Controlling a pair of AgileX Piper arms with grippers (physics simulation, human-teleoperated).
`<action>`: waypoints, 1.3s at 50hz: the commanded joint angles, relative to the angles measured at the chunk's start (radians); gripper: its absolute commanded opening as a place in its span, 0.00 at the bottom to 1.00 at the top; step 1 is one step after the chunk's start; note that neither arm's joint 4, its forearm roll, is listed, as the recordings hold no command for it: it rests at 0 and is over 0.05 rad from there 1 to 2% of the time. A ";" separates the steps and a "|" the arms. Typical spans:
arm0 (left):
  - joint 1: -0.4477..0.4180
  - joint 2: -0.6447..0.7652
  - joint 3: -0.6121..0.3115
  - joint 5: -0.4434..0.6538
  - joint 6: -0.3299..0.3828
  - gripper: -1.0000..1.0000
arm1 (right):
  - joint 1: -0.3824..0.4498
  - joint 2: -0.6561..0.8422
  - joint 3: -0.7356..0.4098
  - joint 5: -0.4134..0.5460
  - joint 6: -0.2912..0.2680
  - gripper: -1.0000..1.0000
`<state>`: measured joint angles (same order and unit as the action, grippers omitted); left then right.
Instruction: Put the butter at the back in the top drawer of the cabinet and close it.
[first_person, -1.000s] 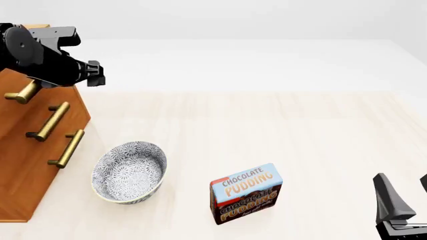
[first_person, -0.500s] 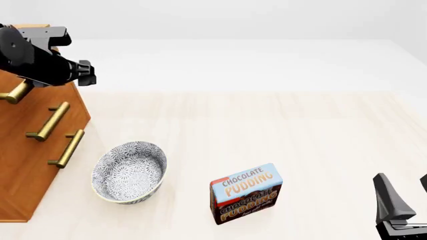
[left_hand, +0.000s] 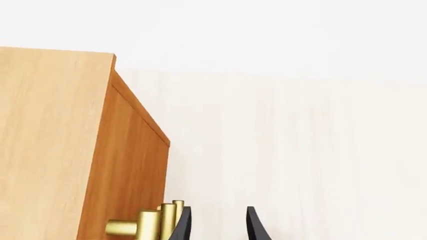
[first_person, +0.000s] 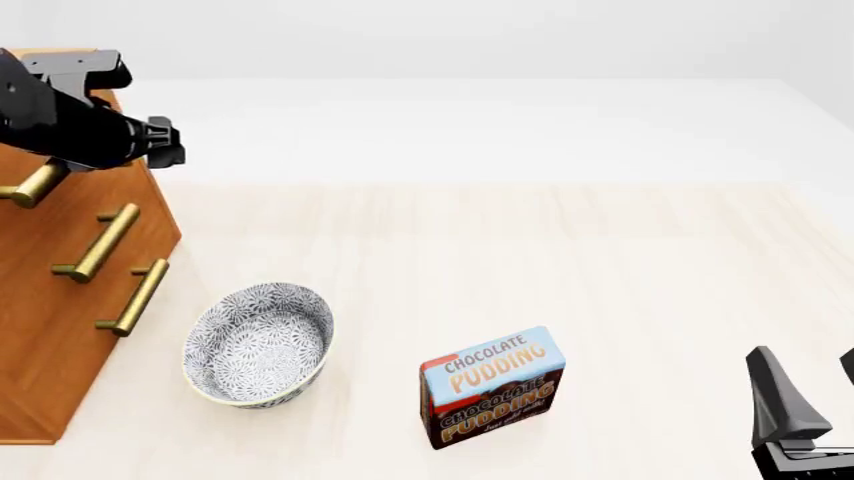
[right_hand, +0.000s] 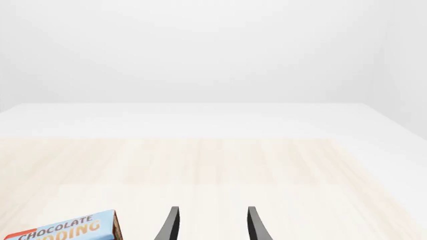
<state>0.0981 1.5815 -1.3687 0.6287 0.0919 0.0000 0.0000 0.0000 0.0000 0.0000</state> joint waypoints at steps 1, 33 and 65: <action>0.088 0.056 0.027 -0.025 -0.038 1.00 | 0.000 0.000 0.000 0.000 0.000 1.00; 0.172 0.032 0.044 -0.037 -0.021 1.00 | 0.000 0.000 0.000 0.000 0.000 1.00; 0.308 0.030 0.065 -0.073 0.033 1.00 | 0.000 0.000 0.000 0.000 0.000 1.00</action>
<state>0.1704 1.5702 -1.3464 0.5906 0.2567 0.0000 0.0000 0.0000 0.0000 0.0000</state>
